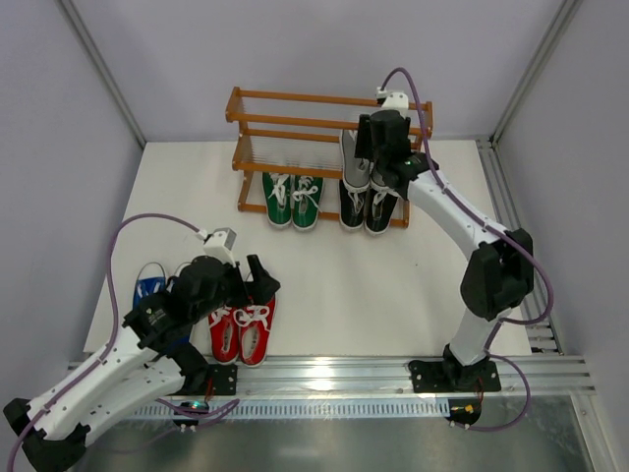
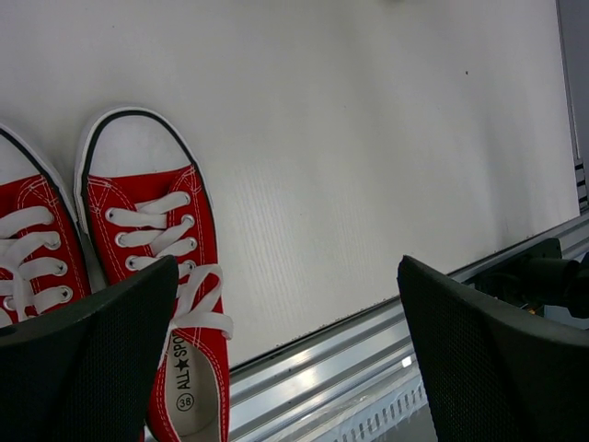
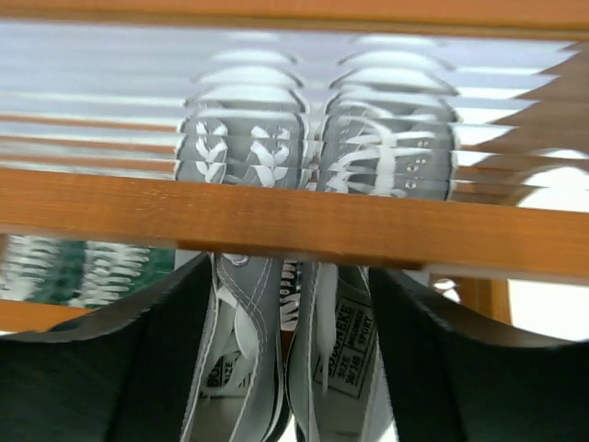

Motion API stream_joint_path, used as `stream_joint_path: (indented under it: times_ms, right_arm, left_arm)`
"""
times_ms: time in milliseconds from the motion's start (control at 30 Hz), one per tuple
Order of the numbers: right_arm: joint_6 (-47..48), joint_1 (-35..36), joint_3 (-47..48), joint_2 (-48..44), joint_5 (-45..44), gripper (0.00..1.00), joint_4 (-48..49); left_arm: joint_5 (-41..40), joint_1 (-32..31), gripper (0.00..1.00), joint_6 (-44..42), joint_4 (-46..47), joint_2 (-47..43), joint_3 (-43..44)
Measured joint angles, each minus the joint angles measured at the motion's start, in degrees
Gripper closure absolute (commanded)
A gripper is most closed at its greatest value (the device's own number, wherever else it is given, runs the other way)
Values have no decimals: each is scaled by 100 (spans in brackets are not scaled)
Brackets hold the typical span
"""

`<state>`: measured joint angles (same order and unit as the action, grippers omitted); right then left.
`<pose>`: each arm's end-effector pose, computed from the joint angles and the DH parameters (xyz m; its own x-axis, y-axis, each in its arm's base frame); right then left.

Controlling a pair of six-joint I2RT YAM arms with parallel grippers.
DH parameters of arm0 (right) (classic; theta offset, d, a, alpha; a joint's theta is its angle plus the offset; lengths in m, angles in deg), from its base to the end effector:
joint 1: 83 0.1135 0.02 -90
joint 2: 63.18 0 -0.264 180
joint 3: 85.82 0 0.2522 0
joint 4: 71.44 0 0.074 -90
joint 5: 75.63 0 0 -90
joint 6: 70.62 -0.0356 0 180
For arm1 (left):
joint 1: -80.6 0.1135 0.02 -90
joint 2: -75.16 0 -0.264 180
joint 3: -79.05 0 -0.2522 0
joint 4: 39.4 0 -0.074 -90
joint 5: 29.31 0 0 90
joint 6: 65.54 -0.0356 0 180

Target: Place and organize the shoes onto the shoe shelf

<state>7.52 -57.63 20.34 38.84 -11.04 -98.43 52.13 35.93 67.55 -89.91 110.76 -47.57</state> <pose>0.3900 0.1680 0.3487 -0.3495 0.0397 -0.9361 0.0430 0.9987 0.0263 0.1014 -0.0928 0.2851 -0.6949 -0.2630 -0.6693 0.1800 0.8375 -0.5159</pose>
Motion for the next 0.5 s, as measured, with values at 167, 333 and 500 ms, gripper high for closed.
stream_joint_path:
  times_ms: [167,333,500]
  right_arm:
    - [-57,11,-313,-726,-50,23,98]
    - [-229,149,-1241,-1753,-83,19,232]
    - [-555,481,-2693,-3029,-37,15,205]
  left_arm:
    - [-50,0,0,0,0,61,0]
    - [-238,0,1,-57,-44,295,238]
    - [-667,0,0,-177,-417,1010,1051]
